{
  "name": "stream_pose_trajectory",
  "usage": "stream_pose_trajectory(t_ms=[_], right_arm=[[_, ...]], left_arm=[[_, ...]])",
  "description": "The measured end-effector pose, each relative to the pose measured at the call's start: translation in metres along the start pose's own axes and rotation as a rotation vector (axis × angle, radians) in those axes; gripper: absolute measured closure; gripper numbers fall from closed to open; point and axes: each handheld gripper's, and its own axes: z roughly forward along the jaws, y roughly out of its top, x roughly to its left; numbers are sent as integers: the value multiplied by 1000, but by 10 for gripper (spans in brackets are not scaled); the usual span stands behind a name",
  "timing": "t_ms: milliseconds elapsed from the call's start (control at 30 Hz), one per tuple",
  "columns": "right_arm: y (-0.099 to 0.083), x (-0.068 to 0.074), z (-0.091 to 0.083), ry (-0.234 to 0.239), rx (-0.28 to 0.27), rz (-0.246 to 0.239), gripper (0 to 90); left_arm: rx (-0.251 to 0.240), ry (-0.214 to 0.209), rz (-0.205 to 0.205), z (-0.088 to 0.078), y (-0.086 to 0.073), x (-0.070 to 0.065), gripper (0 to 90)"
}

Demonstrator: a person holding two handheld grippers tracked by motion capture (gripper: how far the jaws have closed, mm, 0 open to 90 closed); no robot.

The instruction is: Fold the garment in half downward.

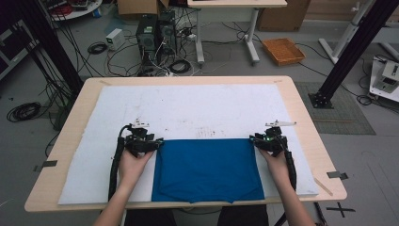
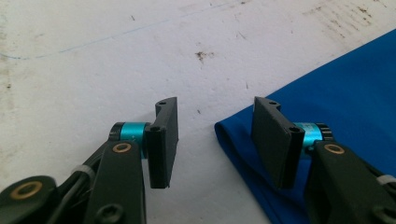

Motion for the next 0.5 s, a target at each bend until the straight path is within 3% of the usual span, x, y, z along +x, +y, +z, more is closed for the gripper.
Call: stream_pose_trajectory(t_ms=[133,200,300,400,500], right_arm=[[1,-2,-6,7,-52,25,666],[1,-1,-7,22,-56,25,666],[1,1,1,33,-5,14,662],[-1,2,5,35,10,4,731],[-2,3,4,41,12,-18,819]], left_arm=[[-53,-41,-4,-3,1,0,513],[-36,-45,4,1,1,-2,513],[0,-45,-1,6,-1,-2,523],[4,-38,8,5,-2,-3,635],[4,-21,53,4,-3,-6,732]])
